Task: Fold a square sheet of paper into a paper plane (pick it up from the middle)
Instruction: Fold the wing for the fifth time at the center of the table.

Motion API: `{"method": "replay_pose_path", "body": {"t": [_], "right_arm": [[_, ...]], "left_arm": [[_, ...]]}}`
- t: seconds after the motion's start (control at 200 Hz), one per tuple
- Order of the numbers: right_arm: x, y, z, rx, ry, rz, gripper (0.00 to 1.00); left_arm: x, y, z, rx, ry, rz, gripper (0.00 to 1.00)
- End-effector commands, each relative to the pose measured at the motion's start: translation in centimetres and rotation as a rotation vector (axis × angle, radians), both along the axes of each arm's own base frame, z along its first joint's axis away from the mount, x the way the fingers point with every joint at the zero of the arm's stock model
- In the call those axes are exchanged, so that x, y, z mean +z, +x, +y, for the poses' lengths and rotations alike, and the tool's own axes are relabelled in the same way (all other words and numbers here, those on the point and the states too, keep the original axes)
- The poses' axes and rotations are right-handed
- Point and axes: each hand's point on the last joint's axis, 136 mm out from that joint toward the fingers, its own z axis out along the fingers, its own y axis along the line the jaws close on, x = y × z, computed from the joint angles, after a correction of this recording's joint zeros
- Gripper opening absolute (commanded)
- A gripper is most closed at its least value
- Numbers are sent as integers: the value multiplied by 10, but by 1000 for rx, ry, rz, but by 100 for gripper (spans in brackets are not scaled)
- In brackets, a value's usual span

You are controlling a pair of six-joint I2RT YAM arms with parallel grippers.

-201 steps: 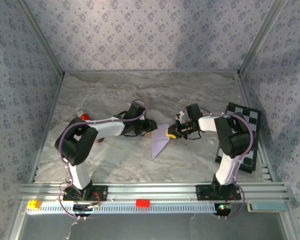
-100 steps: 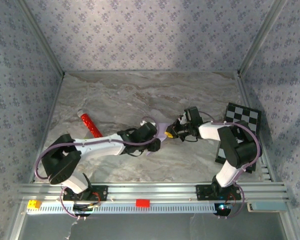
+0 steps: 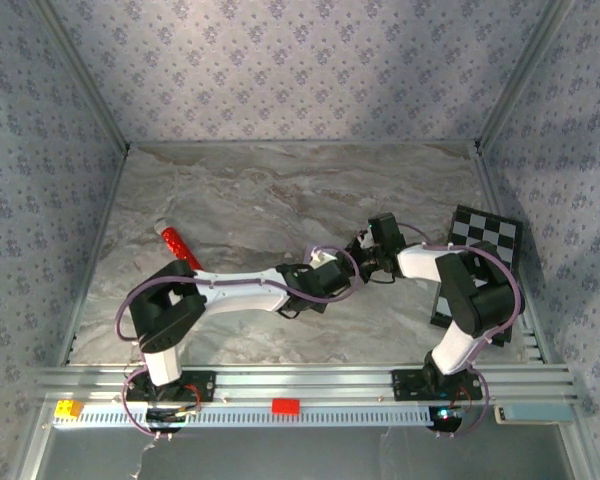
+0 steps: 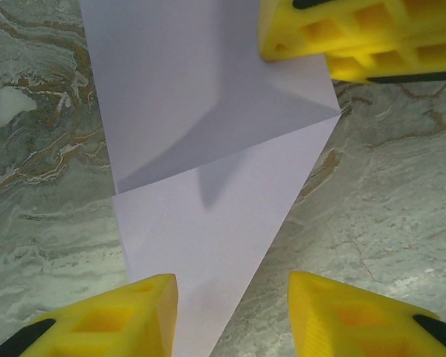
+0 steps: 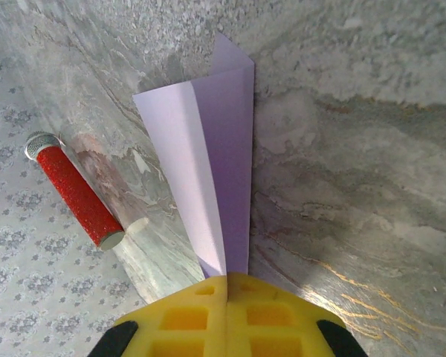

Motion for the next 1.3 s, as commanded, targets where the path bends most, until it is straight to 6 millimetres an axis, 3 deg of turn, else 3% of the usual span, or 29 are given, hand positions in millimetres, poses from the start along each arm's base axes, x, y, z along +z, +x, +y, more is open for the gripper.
{"method": "replay_pose_path", "body": {"t": [0.0,0.275,0.6,0.895,1.294], "right_arm": [[8,2,-1,-13,-4,-5,0],[8,3,-2,-16,-6,-6,0],[8,2,-3,-16,-5,-4,0],[10,3,-4,-16,-3,-8,0],[8,1,-5,-14,-8,-2,0]], "left_arm": [[-2,3,5,-31,89,-29,43],[-13,1,16,-13,163,-45,42],[-15,1,15,-14,176,-60,31],[-15,4,19,-19,203,-77,32],[-12,5,17,-18,189,-85,15]]}}
